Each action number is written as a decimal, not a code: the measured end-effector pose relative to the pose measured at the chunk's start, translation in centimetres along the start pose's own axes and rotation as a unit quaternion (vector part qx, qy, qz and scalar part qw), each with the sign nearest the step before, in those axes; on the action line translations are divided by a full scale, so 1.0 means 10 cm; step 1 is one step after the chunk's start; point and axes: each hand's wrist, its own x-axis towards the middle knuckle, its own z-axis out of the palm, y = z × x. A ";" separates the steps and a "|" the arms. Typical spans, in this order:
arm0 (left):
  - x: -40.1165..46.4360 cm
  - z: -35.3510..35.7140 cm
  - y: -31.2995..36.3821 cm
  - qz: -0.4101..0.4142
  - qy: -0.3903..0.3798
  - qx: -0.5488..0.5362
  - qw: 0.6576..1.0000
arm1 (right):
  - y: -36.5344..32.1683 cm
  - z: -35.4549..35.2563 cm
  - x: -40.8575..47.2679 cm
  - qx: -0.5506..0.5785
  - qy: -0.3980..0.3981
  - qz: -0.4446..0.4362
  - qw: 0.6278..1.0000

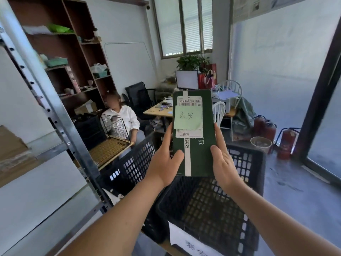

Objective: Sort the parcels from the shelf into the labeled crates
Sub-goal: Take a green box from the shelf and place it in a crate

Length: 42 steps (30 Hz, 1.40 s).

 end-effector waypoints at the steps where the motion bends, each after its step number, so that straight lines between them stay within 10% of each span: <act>1: 0.05 0.08 -0.06 -0.003 -0.013 0.007 1.000 | 0.08 -0.04 -0.01 0.000 0.008 0.013 1.000; 8: 0.45 0.61 -0.60 0.001 -0.119 0.024 0.993 | 0.63 -0.23 -0.03 -0.164 0.139 0.127 0.968; 15: 0.78 0.90 -1.18 0.011 -0.249 0.039 0.968 | 0.96 0.06 0.33 -0.383 0.187 0.316 0.848; 24: 1.17 0.69 -1.83 0.026 -0.393 0.027 0.919 | 1.54 0.26 0.60 -0.367 0.158 0.453 0.797; 29: 1.38 0.75 -2.21 0.087 -0.170 0.196 0.962 | 2.12 0.42 0.65 -0.381 0.158 0.476 0.776; 34: 1.44 0.89 -2.42 -0.130 -0.186 0.127 0.965 | 2.68 0.56 0.86 -0.413 0.135 0.496 0.752; 42: 1.48 0.94 -2.42 -0.178 -0.177 0.111 0.962 | 3.31 0.65 1.14 -0.452 0.100 0.518 0.719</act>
